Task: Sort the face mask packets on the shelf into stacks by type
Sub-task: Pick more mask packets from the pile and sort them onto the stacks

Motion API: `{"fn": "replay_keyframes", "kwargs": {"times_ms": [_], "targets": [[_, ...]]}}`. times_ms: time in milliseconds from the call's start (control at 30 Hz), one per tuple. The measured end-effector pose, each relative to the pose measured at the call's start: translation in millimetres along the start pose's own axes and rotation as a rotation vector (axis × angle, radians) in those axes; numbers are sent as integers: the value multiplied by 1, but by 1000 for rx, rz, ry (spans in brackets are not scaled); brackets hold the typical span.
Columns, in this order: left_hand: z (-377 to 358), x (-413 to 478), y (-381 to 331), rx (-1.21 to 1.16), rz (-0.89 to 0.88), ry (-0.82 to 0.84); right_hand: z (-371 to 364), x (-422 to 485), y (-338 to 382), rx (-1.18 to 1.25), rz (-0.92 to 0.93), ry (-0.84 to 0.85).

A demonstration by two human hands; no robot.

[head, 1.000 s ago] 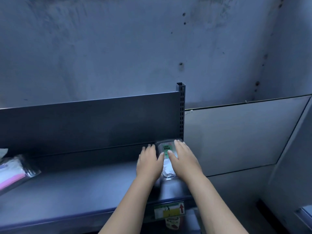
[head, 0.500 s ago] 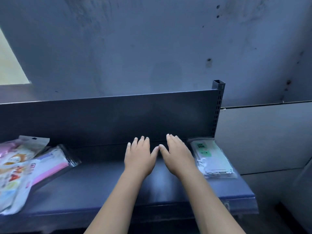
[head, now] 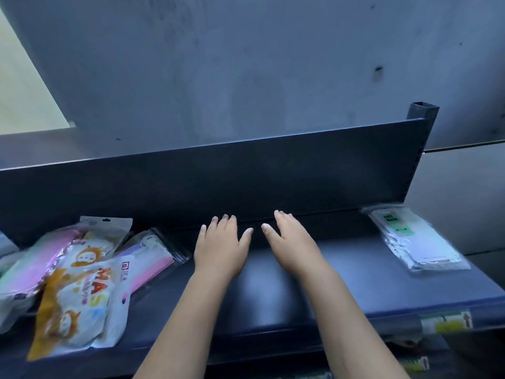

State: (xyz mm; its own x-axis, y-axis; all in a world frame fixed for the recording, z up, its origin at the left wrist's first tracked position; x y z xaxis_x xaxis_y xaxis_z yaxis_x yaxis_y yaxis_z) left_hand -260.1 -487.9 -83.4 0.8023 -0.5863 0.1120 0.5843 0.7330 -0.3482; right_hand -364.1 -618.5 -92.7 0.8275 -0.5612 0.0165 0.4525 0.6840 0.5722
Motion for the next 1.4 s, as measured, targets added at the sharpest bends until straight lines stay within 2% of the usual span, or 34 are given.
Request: {"fn": "replay_keyframes", "kwargs": {"times_ms": [133,300,467,667,833,1000,1167,1400], "targets": [[5,6,16,-32,14,-35,-12,8,15,2,25,-11],[26,12,36,-224,11,13,-25,5,38,310,-23,25],[62,8,72,-202,-31,-50,-45,-2,89,405,9,33],[124,-3,164,-151,-91,-125,-98,-7,191,292,64,-5],[164,-16,270,-112,-78,-95,-153,-25,275,384,-30,-74],[182,-31,347,-163,-27,-99,-193,-39,338,229,-33,-35],[186,-45,397,-178,28,-62,-217,-40,362,-123,-5,-157],[177,-48,440,-290,121,12,-243,-42,396,-147,62,-84]]}}
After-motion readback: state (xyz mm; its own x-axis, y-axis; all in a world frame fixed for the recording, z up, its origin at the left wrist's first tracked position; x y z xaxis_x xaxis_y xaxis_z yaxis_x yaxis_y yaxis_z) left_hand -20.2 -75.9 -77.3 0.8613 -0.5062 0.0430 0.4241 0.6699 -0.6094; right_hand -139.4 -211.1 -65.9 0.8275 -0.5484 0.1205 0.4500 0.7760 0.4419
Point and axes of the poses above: each hand's wrist, its own x-axis towards the middle knuckle, its own z-axis out of the back of the hand, y = z × x, the point moved 4 cm from there along x, towards the middle knuckle, and after that the axes turned 11 degrees about -x, right-handed, at the moved point
